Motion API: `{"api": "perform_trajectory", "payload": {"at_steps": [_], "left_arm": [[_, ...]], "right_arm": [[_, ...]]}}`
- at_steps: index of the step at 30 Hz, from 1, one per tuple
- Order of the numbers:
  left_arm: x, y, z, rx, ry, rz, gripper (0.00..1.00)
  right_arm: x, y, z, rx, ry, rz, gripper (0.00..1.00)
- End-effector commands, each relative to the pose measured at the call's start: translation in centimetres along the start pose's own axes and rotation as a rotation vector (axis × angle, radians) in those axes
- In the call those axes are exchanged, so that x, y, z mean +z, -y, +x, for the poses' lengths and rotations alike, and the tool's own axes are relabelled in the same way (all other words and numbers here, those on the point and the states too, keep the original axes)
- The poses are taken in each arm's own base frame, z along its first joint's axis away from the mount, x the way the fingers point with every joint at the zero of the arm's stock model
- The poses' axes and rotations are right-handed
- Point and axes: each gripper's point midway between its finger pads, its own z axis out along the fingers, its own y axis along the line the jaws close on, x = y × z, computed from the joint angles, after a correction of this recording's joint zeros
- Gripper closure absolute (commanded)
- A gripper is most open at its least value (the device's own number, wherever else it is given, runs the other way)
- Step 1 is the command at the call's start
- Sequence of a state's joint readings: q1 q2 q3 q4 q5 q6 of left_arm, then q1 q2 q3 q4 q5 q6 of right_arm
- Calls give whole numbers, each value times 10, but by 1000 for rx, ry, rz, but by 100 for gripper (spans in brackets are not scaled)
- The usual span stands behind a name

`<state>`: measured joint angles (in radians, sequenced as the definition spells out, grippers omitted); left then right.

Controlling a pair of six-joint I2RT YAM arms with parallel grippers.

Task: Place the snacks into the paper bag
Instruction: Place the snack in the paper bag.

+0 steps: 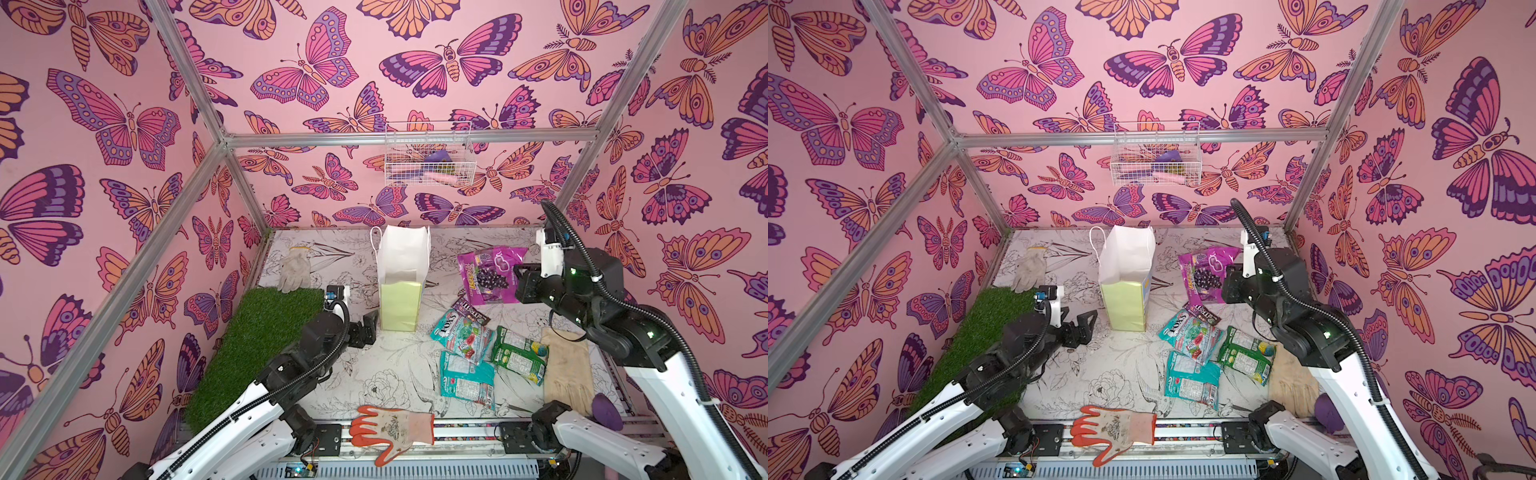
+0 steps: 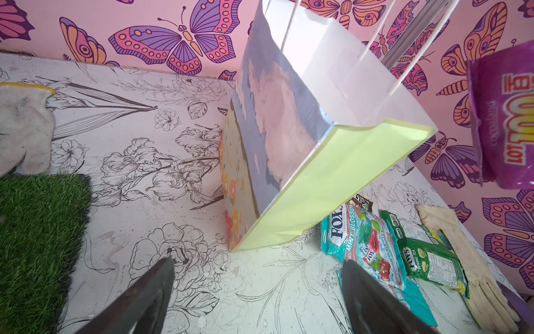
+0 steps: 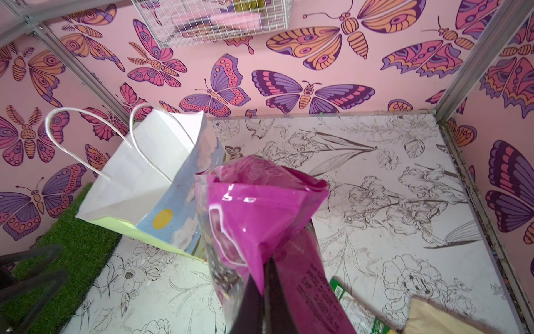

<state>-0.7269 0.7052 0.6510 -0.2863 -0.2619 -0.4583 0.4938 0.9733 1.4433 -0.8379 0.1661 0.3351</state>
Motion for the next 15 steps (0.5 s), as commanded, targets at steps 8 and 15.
{"api": "perform_trajectory", "payload": {"at_steps": [8,15], "left_arm": [[-2,-6,7,-7,-3,-16,8],[-2,-6,7,-12,-2,-15,8]], "right_arm": [[-34,-36,-75,-2,183,-146,100],[-39,-59,-95,25,202,-253,100]]}}
